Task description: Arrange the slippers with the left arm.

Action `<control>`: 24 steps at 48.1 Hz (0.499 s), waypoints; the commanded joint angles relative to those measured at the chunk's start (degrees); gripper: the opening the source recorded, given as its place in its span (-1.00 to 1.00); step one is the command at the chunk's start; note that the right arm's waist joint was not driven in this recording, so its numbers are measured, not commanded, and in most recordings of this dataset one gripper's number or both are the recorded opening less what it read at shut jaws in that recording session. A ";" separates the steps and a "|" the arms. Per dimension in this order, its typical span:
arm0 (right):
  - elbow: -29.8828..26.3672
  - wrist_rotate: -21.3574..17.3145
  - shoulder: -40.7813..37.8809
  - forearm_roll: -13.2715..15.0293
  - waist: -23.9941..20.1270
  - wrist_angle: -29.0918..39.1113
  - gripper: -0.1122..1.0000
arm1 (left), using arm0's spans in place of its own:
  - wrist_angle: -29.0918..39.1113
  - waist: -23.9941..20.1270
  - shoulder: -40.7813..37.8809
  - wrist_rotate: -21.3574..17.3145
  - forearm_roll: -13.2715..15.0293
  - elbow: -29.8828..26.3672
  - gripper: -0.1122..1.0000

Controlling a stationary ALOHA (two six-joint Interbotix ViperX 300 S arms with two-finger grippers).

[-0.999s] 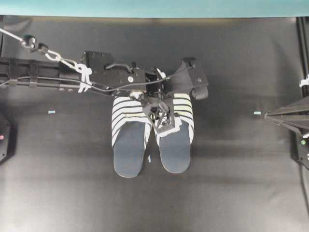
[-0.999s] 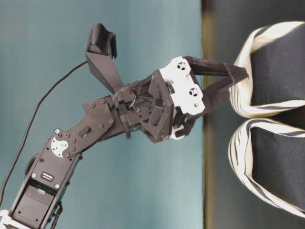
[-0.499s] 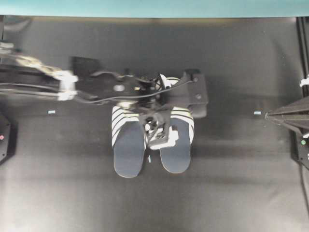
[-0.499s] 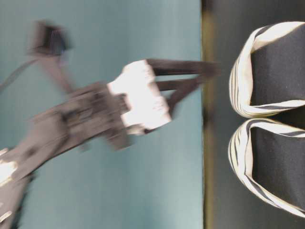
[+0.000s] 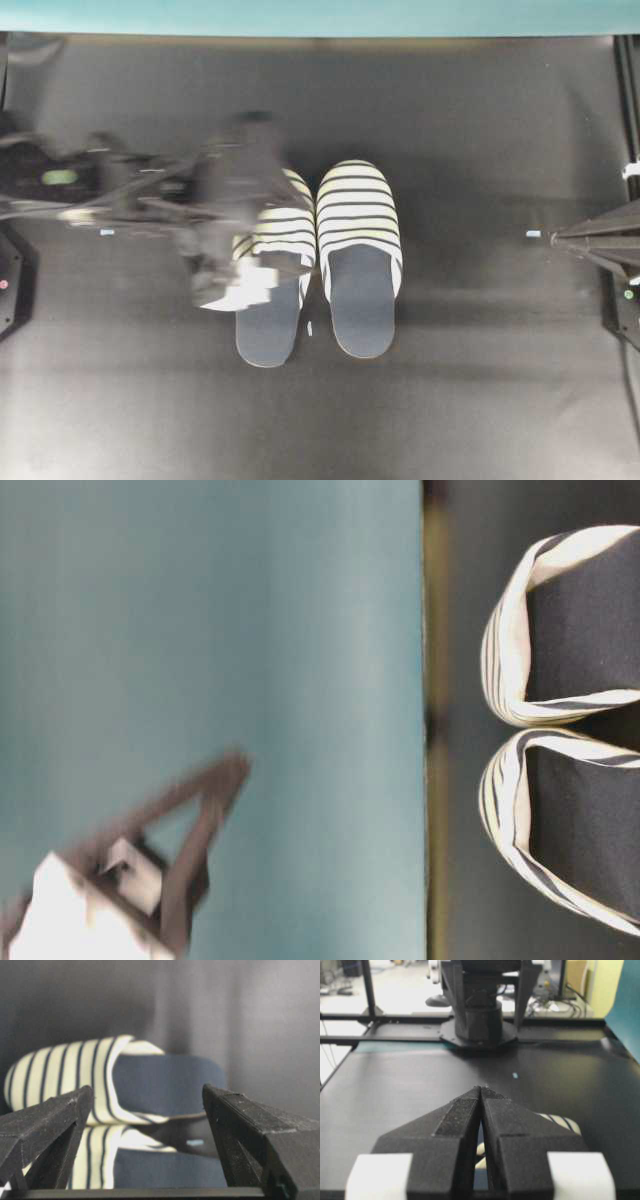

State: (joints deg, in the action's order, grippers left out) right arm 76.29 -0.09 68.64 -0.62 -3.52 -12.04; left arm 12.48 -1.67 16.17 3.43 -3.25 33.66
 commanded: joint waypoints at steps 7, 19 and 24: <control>-0.26 -0.26 -0.18 -0.18 0.00 -0.18 -0.80 | -5.98 0.09 11.25 0.09 -0.09 9.49 0.74; 0.00 -0.18 -0.18 -0.18 0.00 -0.26 -0.80 | -6.24 0.00 20.30 0.26 -0.18 17.58 0.74; 0.09 -0.18 -0.18 -0.18 0.00 -0.26 -0.80 | -6.33 0.00 23.29 0.26 -0.18 20.21 0.73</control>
State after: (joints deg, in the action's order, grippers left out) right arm 76.64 0.00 68.73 -0.70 -3.43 -12.04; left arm 6.77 -1.67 37.27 3.60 -3.25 52.82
